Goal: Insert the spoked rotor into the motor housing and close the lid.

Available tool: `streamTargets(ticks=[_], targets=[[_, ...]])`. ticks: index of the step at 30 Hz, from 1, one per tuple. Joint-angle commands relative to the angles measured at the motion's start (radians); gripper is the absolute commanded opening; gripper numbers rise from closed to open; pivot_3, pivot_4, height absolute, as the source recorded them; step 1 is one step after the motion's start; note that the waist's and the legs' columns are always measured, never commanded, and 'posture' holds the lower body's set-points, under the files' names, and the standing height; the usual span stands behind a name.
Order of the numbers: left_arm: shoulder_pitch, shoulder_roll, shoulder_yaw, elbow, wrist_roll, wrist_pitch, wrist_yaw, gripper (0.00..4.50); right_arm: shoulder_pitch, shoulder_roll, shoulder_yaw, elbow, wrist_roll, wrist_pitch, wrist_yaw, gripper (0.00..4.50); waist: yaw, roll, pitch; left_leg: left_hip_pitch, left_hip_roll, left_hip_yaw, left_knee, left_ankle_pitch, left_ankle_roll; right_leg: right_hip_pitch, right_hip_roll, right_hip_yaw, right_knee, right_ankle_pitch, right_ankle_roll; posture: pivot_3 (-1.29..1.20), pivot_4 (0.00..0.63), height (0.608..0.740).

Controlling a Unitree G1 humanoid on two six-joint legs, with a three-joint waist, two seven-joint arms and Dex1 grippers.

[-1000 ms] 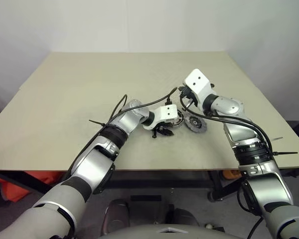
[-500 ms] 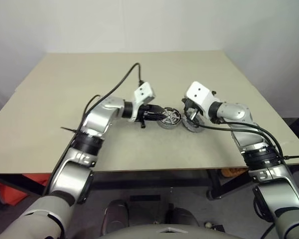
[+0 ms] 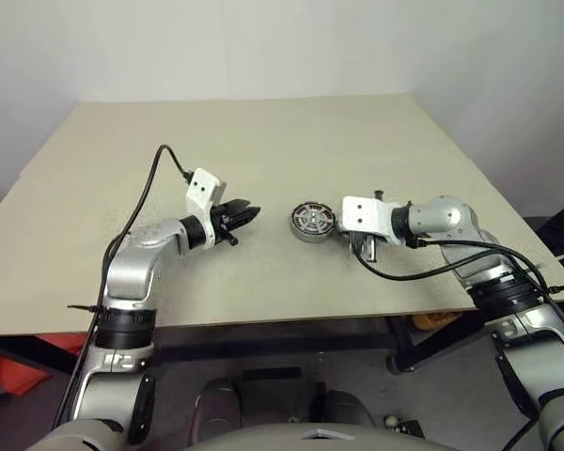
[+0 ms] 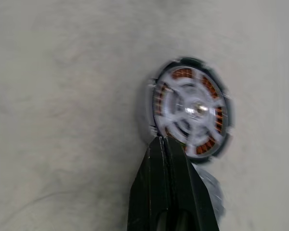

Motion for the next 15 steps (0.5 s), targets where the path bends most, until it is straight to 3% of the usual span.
streamTargets(ticks=[1, 4, 15], targets=[[-0.001, 0.012, 0.010, -0.059, -0.028, 0.001, 0.042, 1.59, -0.076, 0.021, 0.014, 0.071, -0.022, -0.072, 0.013, 0.37, -0.001, 0.000, 0.000, 0.000, 0.000, 0.000, 0.000, 0.000, 0.000, 0.000, 0.000, 0.000, 0.000, 0.000, 0.000, 0.00, 0.000, 0.740], [0.009, 0.014, 0.017, -0.067, -0.046, 0.005, 0.070, 1.59, -0.122, 0.049, 0.041, 0.168, -0.083, -0.147, -0.035, 1.17, -0.002, 0.000, 0.000, 0.000, 0.000, 0.000, 0.001, 0.000, 0.000, 0.000, 0.000, 0.000, 0.001, 0.000, 0.000, 0.00, 0.000, 0.740], [0.040, 0.032, 0.017, -0.072, -0.081, 0.004, 0.138, 1.59, -0.173, 0.085, 0.068, 0.322, -0.146, -0.272, -0.045, 1.17, -0.003, 0.000, 0.000, 0.000, 0.000, 0.000, 0.002, 0.000, 0.000, 0.000, 0.004, 0.000, 0.002, 0.000, 0.000, 0.00, 0.000, 0.740]])
